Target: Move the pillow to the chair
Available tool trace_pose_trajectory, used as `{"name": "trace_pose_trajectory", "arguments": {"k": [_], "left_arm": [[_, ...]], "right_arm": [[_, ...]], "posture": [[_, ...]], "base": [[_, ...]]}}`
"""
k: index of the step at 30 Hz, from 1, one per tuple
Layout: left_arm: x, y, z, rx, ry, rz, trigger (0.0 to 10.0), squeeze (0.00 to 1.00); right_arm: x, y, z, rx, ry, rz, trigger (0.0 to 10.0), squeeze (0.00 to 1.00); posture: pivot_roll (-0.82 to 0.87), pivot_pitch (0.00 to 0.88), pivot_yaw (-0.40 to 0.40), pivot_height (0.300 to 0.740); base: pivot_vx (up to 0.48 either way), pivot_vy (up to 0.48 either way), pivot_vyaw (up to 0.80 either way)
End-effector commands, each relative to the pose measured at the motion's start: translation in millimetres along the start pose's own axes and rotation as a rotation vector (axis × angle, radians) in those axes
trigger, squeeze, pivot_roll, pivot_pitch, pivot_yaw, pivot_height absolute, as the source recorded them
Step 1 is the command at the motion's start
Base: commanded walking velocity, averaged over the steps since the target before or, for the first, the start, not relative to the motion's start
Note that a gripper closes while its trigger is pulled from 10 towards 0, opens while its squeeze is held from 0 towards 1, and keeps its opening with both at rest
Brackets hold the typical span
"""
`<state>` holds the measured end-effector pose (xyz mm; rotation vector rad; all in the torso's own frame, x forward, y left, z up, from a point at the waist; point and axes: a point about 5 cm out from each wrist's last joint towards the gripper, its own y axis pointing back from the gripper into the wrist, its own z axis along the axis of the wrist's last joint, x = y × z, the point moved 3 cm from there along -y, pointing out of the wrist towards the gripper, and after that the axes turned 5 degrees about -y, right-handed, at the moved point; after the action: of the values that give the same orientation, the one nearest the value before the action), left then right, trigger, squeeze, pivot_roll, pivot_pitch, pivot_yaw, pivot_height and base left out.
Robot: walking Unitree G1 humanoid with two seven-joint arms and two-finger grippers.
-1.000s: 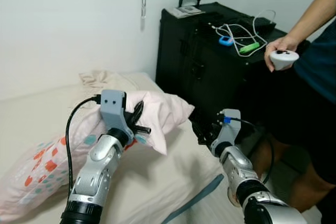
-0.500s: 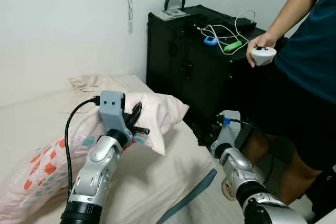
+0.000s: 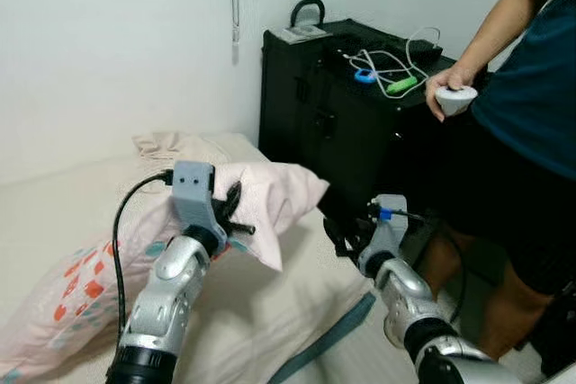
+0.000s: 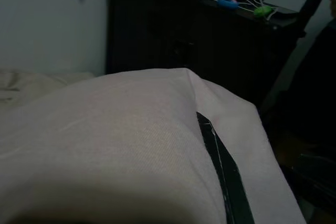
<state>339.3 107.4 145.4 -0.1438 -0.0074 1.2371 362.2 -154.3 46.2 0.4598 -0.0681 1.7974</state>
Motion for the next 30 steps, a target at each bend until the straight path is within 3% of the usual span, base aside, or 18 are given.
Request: {"name": "trace_pose_trajectory", "arguments": {"k": [1, 12, 22, 27, 30], "left_arm": [[-2.4, -1.2, 4.3, -0.032, -0.015, -0.012, 10.0, 0.0], [-0.1, -1.4, 0.5, -0.036, -0.013, -0.004, 10.0, 0.0], [-4.6, -5.4, 5.9, -0.071, -0.029, -0.022, 10.0, 0.0], [-4.1, -7.8, 6.1, -0.069, -0.028, -0.013, 10.0, 0.0], [-1.7, -10.8, 7.6, -0.078, 0.021, 0.012, 10.0, 0.0]], "right_arm": [[1.5, -0.2, 2.3, -0.016, 0.007, 0.008, 10.0, 0.0], [6.7, -3.1, 8.3, -0.03, 0.046, 0.039, 10.0, 0.0], [18.1, -14.9, 69.2, -0.24, 0.06, 0.082, 10.0, 0.0], [29.8, -18.2, 85.3, -0.293, 0.07, 0.124, 10.0, 0.0], [39.4, -20.2, 91.0, -0.313, 0.086, 0.154, 10.0, 0.0]], "posture": [[0.08, 0.007, -0.092, 0.74], [0.08, 0.0, -0.095, 0.74], [0.07, 0.0, -0.086, 0.74], [0.07, 0.0, -0.085, 0.74], [0.07, 0.0, -0.085, 0.74]], "base": [[0.0, 0.0, 0.72], [0.0, 0.0, 0.71], [0.0, -0.096, 0.71], [0.0, -0.477, 0.72], [0.0, 0.0, 0.72]]}}
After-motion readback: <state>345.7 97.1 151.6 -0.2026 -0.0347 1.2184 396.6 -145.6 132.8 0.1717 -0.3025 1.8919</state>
